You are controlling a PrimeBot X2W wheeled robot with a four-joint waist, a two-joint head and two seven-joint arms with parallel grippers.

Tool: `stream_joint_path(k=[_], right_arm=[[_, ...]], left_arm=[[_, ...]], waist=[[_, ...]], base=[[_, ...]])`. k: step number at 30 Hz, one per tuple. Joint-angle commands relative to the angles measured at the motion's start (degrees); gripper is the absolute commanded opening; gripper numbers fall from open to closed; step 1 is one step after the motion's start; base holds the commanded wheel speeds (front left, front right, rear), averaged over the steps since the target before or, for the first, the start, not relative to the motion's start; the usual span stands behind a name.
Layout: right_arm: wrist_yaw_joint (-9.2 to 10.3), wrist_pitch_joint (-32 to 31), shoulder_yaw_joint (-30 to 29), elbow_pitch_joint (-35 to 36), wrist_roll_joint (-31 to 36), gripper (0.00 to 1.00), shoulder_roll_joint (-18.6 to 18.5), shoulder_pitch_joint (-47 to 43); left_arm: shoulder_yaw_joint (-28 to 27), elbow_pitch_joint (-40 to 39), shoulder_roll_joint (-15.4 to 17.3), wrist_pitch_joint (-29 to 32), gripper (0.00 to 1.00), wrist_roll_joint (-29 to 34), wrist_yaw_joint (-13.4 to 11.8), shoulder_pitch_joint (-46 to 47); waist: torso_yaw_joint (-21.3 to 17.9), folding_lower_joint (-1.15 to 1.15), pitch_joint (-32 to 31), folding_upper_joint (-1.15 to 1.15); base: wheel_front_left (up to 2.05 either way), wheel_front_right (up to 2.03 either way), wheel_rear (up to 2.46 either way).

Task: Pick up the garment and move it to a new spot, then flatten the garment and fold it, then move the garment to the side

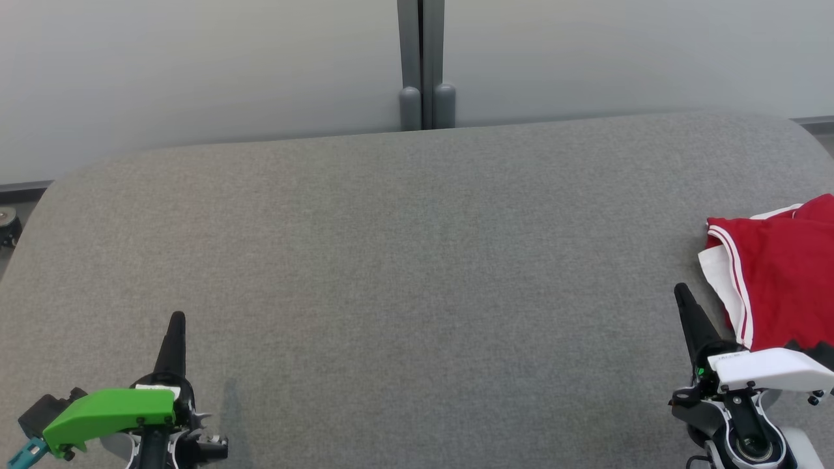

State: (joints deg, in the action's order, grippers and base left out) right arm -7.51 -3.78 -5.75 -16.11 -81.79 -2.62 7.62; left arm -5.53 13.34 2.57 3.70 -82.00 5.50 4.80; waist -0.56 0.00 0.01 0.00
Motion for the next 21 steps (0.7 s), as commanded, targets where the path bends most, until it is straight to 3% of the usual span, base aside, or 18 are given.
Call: stream_joint_path(k=[1, 21], right_arm=[[0.02, -0.4, -0.3, 0.6, -1.2, 0.0, -0.3, -0.5], [0.03, -2.5, -0.9, 1.5, -8.9, 0.0, -0.4, -0.9]], left_arm=[[-0.3, -0.4, 0.4, 0.4, 0.0, -1.2, 0.3, 1.2], [-1.1, -0.8, 0.5, 2.5, 0.0, -8.8, 0.5, 2.0]], waist=[[0.0, 0.0, 0.0, 0.0], [0.4, 0.0, 0.0, 0.0]], base=[[0.0, 0.0, 0.0], [0.0, 0.0, 0.0]])
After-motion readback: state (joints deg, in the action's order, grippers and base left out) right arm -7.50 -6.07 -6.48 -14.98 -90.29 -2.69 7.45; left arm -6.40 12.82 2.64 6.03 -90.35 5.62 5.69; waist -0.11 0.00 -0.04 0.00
